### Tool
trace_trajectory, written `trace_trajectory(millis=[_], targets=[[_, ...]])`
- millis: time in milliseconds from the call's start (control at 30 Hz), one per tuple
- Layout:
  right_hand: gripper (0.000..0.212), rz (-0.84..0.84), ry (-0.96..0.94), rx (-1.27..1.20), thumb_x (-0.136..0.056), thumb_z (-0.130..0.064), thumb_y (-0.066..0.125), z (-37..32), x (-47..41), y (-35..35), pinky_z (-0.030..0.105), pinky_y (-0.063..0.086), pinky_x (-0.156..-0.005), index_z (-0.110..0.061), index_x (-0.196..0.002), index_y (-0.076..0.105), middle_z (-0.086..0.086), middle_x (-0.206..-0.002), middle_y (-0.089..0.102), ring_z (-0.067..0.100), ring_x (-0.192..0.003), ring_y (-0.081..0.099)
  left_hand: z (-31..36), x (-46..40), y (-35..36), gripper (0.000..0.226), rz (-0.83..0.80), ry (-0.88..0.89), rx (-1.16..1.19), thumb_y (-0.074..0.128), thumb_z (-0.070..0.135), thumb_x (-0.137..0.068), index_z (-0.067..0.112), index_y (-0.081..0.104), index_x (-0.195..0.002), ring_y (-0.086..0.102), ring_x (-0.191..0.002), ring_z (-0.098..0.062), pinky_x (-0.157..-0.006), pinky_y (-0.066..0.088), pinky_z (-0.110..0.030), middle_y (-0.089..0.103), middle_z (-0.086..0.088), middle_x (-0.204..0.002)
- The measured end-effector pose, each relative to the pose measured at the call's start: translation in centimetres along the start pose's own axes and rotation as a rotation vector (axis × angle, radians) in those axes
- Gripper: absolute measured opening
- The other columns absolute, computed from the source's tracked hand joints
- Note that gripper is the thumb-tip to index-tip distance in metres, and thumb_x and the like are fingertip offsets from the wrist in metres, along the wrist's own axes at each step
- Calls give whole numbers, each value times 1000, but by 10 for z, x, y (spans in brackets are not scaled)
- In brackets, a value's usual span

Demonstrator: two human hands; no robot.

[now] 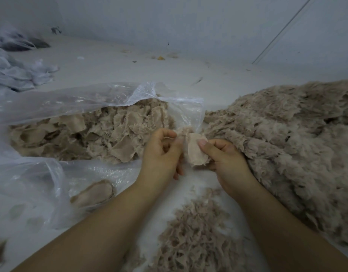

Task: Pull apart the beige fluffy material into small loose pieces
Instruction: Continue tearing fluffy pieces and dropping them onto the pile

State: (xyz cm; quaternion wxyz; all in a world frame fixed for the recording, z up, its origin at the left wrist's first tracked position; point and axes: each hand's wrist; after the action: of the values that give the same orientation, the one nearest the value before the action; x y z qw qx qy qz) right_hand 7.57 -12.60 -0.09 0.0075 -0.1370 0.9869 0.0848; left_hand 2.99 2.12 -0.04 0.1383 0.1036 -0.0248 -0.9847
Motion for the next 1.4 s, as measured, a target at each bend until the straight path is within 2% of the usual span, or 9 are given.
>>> trace_trajectory(millis=[167, 367, 567, 700, 833, 1000, 1133, 1267, 1400], targets=[[30, -7, -2, -17, -95, -18, 60, 0, 1, 1, 15, 44, -46, -8, -66, 61, 1, -55, 58, 6, -47, 53, -3, 9, 10, 46, -90, 98, -238, 69, 15, -87, 48, 44, -107, 62, -54, -25, -43, 49, -29, 63, -9, -80], [28, -30, -22, -5, -100, -18, 51, -1, 2, 2, 9, 40, -42, -5, -77, 60, -12, -48, 55, -3, -42, 51, -3, 5, 2, 35, -192, 512, -541, 58, 4, -90, 20, 68, -119, 56, -69, -4, -66, 49, -20, 65, 7, -89], [41, 93, 28, 57, -103, -33, 45, 3, -2, 0, 16, 26, -39, -15, -70, 63, -7, -52, 38, 5, -43, 27, 12, -8, -2, 22, 87, 730, -816, 64, -6, -85, 0, 72, -105, 66, -86, -23, -80, 47, -25, 73, -14, -96], [49, 124, 42, -5, -104, -35, 42, 2, 1, 1, 15, 26, -40, -24, -63, 67, -9, -52, 37, 5, -43, 25, 28, -27, -5, 23, 5, 381, -1212, 55, 5, -87, 5, 62, -109, 60, -77, -36, -52, 32, -32, 59, -15, -109], [53, 169, 69, -34, -103, -38, 42, 1, 3, 2, 17, 25, -41, -26, -57, 66, -8, -53, 36, 6, -43, 24, 22, -26, -7, 23, -104, 55, -1543, 53, 7, -88, 8, 54, -111, 48, -67, -29, -57, 34, -36, 35, -18, -132], [50, 199, 12, -107, -105, -35, 38, -1, 6, 2, 19, 22, -39, -12, -67, 61, -6, -51, 35, 6, -42, 22, 29, -21, 3, 20, 36, 306, -1518, 56, 7, -83, 17, 39, -85, 26, -46, -19, -42, 12, -27, 41, -14, -119], [50, 194, -2, -155, -106, -34, 36, -3, 8, 2, 17, 24, -38, -12, -67, 58, -7, -50, 35, 4, -40, 24, 27, -23, 31, 16, -136, 340, -1237, 58, 19, -90, 10, 59, -103, 58, -82, -30, -61, 49, -39, 49, -7, -113], [55, 234, 46, -231, -104, -41, 35, -6, 9, 2, 16, 23, -37, -19, -61, 60, -6, -50, 32, 4, -39, 22, 22, -40, 54, 35, -227, 241, -867, 60, 10, -87, 12, 60, -122, 58, -108, -25, -89, 48, -33, 61, -9, -120], [56, 257, 36, -291, -104, -43, 32, -6, 8, 1, 17, 24, -35, -17, -66, 63, -7, -49, 32, 4, -39, 23, 14, -48, 63, 16, -219, 158, -592, 57, -1, -90, 5, 70, -99, 60, -85, -20, -75, 53, -33, 68, -11, -99]])
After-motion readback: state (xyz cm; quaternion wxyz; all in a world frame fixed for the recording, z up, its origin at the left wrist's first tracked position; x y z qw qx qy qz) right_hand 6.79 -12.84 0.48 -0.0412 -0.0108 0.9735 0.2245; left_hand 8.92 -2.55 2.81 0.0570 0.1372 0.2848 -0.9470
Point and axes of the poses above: each hand's wrist, its own x-axis away from the middle knuckle, its own y-axis out of the palm, z = x × y
